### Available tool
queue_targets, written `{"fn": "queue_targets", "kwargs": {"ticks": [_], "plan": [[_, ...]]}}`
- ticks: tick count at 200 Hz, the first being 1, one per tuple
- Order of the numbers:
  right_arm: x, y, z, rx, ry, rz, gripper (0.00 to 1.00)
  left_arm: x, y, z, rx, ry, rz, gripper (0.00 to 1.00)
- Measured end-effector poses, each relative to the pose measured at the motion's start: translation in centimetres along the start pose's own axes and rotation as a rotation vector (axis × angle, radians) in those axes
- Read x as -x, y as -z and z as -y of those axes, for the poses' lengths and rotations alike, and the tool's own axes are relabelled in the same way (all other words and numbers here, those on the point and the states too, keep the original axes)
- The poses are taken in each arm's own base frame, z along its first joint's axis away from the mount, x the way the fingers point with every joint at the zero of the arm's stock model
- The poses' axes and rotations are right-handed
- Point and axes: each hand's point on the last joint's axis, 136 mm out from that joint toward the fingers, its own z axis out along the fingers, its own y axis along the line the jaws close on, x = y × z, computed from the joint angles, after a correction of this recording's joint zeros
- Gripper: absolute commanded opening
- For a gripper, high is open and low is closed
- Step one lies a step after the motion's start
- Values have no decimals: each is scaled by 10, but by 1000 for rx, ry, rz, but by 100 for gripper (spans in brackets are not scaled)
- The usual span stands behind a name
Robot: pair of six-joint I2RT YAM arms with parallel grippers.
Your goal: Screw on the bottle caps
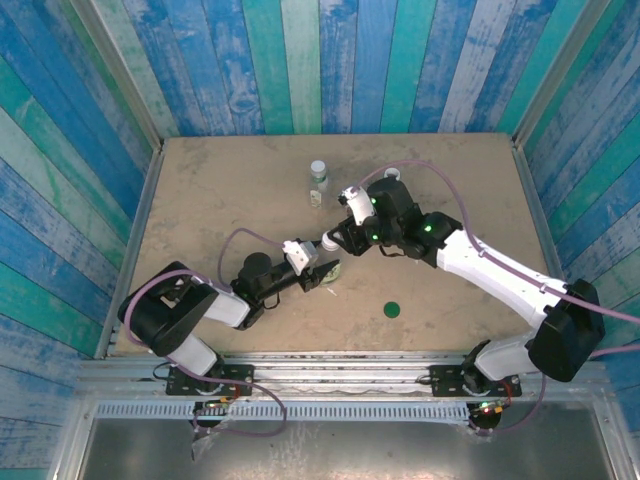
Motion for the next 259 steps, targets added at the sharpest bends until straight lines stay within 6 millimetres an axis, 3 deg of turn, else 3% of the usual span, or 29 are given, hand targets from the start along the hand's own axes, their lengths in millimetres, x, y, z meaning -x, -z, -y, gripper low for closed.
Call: {"fn": "queue_targets", "kwargs": {"ticks": [78,170,259], "plan": [[-8,0,-8,55,-1,-8,35,0,0,-1,2,11,0,56],[4,-7,-2,79,-61,-3,22,-1,1,-3,7,24,-3,56],[-5,-3,0,103,-126,20,22,-1,1,-2,4,27,-2,56]]}}
